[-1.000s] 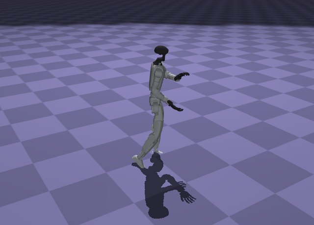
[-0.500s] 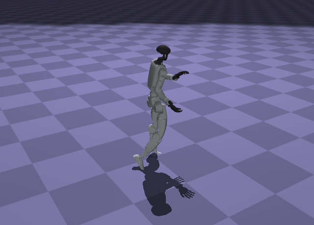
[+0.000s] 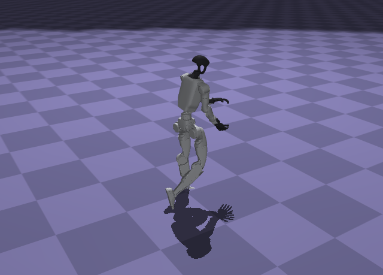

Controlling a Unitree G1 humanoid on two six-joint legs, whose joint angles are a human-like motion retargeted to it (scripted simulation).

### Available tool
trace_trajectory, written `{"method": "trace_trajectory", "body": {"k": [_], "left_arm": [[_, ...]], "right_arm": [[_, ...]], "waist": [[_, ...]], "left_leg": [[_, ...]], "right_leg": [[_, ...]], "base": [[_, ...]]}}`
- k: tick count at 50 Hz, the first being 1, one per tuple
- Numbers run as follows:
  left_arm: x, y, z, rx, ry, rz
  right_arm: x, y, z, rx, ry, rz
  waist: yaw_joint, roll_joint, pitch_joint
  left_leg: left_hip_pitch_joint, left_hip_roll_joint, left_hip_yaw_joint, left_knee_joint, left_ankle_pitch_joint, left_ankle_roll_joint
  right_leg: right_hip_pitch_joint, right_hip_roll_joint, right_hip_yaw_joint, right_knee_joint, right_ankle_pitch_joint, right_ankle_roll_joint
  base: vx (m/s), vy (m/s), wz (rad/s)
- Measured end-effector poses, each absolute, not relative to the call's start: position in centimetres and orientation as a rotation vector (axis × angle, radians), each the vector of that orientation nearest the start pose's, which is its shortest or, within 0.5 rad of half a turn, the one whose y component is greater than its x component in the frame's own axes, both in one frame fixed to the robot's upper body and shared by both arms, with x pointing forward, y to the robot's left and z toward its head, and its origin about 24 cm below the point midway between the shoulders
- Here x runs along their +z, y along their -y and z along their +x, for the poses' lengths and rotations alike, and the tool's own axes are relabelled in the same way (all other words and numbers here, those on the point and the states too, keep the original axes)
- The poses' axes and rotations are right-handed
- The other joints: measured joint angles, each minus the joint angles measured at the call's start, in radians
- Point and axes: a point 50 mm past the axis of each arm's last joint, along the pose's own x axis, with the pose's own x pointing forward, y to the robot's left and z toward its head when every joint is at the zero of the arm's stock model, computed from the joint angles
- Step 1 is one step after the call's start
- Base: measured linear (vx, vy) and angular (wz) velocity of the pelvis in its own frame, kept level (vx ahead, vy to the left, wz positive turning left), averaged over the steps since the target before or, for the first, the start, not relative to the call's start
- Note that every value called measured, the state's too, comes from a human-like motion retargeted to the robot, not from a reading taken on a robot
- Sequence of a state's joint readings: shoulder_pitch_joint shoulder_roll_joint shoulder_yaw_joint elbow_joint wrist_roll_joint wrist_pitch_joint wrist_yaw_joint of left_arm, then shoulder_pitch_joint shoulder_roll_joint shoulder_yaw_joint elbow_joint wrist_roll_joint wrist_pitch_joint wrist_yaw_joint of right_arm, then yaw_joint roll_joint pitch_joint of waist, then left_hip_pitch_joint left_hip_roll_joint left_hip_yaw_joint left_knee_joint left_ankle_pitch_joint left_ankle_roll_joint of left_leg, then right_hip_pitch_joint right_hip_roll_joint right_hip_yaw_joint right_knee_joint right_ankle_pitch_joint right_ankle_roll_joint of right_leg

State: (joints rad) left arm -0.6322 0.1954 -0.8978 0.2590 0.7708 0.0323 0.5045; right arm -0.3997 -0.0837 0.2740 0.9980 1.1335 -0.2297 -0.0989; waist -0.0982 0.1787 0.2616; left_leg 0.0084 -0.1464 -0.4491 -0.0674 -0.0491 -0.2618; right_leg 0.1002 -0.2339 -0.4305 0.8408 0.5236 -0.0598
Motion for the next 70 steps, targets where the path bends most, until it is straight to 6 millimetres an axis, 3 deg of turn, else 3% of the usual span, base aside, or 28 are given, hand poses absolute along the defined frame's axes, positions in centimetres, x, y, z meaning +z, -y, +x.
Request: {"method": "trace_trajectory", "body": {"k": [11, 20, 30, 45, 55, 62, 70], "left_arm": [[6.6, -2.1, 29.4, -0.275, 0.528, 0.950], [4.2, -4.0, 30.1, -0.167, 0.319, 0.793], [3.2, -3.7, 30.2, -0.178, 0.240, 0.699], [3.4, -2.6, 29.5, -0.286, 0.293, 0.670], [4.3, -1.5, 29.0, -0.397, 0.379, 0.701], [4.9, -0.4, 28.3, -0.523, 0.435, 0.722], [5.5, 1.3, 26.7, -0.708, 0.452, 0.694]], "right_arm": [[-2.4, 17.8, 32.2, -0.285, -0.350, 0.597], [0.4, 19.7, 34.0, -0.287, -0.255, 0.512], [0.6, 20.0, 34.0, -0.261, -0.247, 0.458], [0.5, 20.7, 33.0, -0.239, -0.201, 0.395], [1.4, 20.1, 33.0, -0.120, -0.165, 0.293], [2.6, 17.9, 33.1, 0.082, -0.127, 0.246], [0.7, 15.1, 30.5, 0.386, -0.228, 0.180]], "waist": [[0.021, -0.081, 0.009], [0.022, -0.128, 0.013], [0.004, -0.162, 0.003], [-0.015, -0.184, -0.036], [-0.031, -0.196, -0.060], [-0.037, -0.201, -0.074], [-0.027, -0.209, -0.092]], "left_leg": [[-0.020, -0.070, -0.023, 0.000, 0.040, 0.000], [-0.025, -0.104, -0.036, 0.001, 0.060, 0.000], [-0.021, -0.136, -0.051, 0.002, 0.075, 0.000], [-0.021, -0.178, -0.071, 0.004, 0.091, 0.000], [-0.023, -0.203, -0.088, 0.005, 0.099, 0.000], [-0.022, -0.215, -0.105, 0.005, 0.103, 0.000], [-0.017, -0.226, -0.123, 0.006, 0.105, 0.000]], "right_leg": [[-0.052, 0.035, 0.057, 0.094, 0.000, 0.057], [-0.076, 0.086, 0.100, 0.135, 0.000, 0.106], [-0.086, 0.140, 0.137, 0.158, 0.000, 0.147], [-0.106, 0.221, 0.202, 0.177, 0.000, 0.200], [-0.121, 0.281, 0.252, 0.182, 0.000, 0.236], [-0.124, 0.320, 0.278, 0.174, 0.000, 0.260], [-0.122, 0.362, 0.307, 0.157, 0.000, 0.285]], "base": [[-0.03, -0.06, 0.54], [-0.03, -0.05, 0.43], [-0.02, -0.03, 0.37], [-0.01, -0.02, 0.30], [0.00, -0.01, 0.28], [0.01, -0.01, 0.27], [0.02, 0.00, 0.24]]}}
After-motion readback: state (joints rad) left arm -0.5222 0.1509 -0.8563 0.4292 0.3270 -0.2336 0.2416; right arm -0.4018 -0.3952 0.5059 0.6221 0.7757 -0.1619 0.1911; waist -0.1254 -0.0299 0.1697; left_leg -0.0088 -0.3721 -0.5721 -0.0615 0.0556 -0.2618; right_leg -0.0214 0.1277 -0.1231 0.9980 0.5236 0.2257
